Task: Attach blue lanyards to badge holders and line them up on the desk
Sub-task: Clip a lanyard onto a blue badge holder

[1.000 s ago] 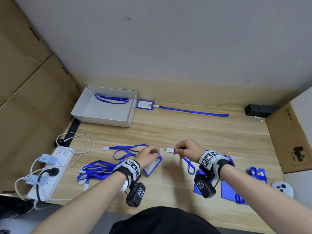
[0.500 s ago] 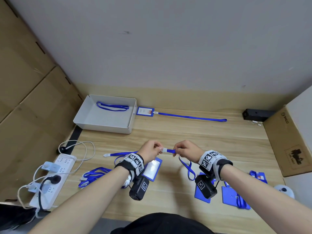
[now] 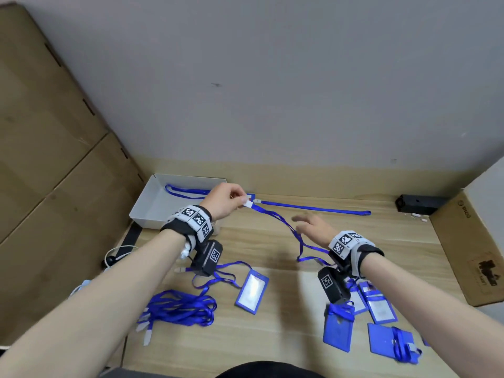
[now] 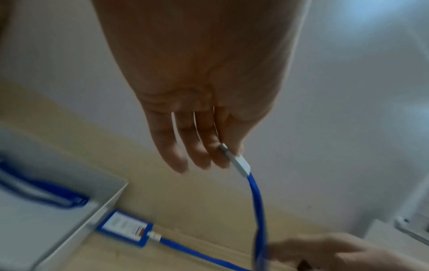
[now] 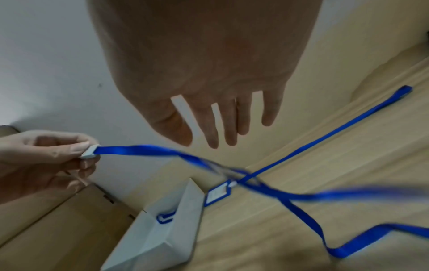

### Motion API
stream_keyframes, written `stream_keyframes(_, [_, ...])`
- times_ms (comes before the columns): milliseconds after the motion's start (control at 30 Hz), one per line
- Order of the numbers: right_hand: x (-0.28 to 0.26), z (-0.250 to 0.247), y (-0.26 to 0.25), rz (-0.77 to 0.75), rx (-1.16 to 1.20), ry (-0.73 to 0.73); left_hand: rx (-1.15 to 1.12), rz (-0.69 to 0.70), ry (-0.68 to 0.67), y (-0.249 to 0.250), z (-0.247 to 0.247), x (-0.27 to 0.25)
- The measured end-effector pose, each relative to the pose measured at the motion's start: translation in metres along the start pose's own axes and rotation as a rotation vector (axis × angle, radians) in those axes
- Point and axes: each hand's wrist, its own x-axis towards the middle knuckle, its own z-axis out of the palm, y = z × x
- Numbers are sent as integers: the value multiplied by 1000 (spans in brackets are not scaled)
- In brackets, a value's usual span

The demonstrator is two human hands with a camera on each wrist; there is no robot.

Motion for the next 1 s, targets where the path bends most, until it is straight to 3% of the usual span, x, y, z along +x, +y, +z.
stream_keyframes(100, [-1,-4,-41,-125,15,13,-33,73,-86,27,-9,4])
stream_keyframes(233, [10,1,-88,-336,262,11,-133,67,-112,45,-25,9])
stream_keyframes(367, [16,1,-112,-408,585,75,-215,25,7,43,-50,9])
stream_keyframes(467, [17,-2,-112,-393,702,111,-305,-33,128,29,-63,10])
stream_keyframes(533, [18,-1,-100,-347,685,107,-322,-76,144,18,-57,9])
stream_keyframes(667, [18,12,-44,-221,609,80,-369,-196,47,-8,-11,5])
stream_keyframes(867, [18,42,79,-19,272,-8,-382,-401,-200,-46,114,-5])
stream_keyframes(1000, [12,54,127,36,200,-20,-387,-469,-244,-59,180,-11])
